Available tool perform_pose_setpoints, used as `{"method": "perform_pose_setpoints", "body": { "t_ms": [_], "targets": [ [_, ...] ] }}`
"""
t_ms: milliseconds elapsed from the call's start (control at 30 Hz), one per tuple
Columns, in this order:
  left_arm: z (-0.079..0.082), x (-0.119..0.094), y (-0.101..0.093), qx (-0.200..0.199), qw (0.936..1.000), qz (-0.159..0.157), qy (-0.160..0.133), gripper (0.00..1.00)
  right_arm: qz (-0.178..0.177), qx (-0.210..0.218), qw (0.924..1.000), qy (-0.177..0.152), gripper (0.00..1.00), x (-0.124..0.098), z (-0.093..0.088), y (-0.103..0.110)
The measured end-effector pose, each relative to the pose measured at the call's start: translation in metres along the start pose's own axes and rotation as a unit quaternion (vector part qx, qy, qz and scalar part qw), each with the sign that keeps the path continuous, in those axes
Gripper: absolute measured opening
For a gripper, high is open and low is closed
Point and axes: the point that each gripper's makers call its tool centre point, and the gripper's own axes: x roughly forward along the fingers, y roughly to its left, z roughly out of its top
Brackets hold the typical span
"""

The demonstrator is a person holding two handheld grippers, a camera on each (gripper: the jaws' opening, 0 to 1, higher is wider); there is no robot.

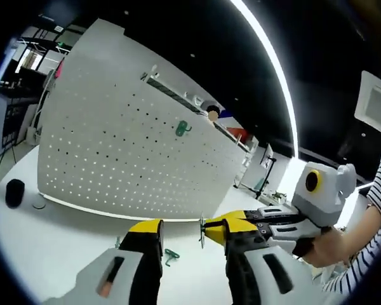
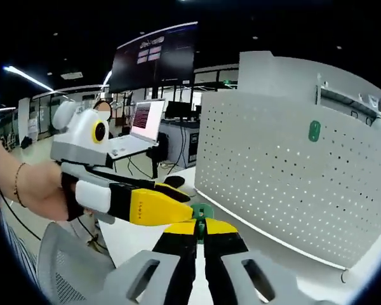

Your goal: Insert the hook assembly into the mounting plate slot until the hook locks in place.

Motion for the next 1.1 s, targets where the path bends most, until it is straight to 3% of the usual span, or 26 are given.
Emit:
{"method": "perform_pose_setpoints", "body": {
  "t_ms": [300, 567, 867, 1100],
  "targets": [
    [-0.006, -0.017, 0.007, -0.004, 0.9999, 0.014, 0.002, 0.58, -0.006, -0.011, 0.9998, -0.016, 0.00, 0.006, 0.005, -0.002],
    [-0.033, -0.019, 0.002, 0.017, 0.9991, 0.025, 0.029, 0.75, -0.008, -0.011, 0.9994, -0.033, 0.00, 0.009, 0.012, -0.002],
    [-0.055, -0.023, 0.006, 0.024, 0.9978, 0.045, 0.042, 0.84, -0.018, -0.008, 0.9988, -0.045, 0.00, 0.012, 0.013, -0.002],
    [-0.067, -0.025, 0.010, 0.038, 0.9961, 0.055, 0.058, 0.90, -0.056, -0.004, 0.9965, -0.063, 0.00, 0.013, 0.021, -0.019]
  ]
}}
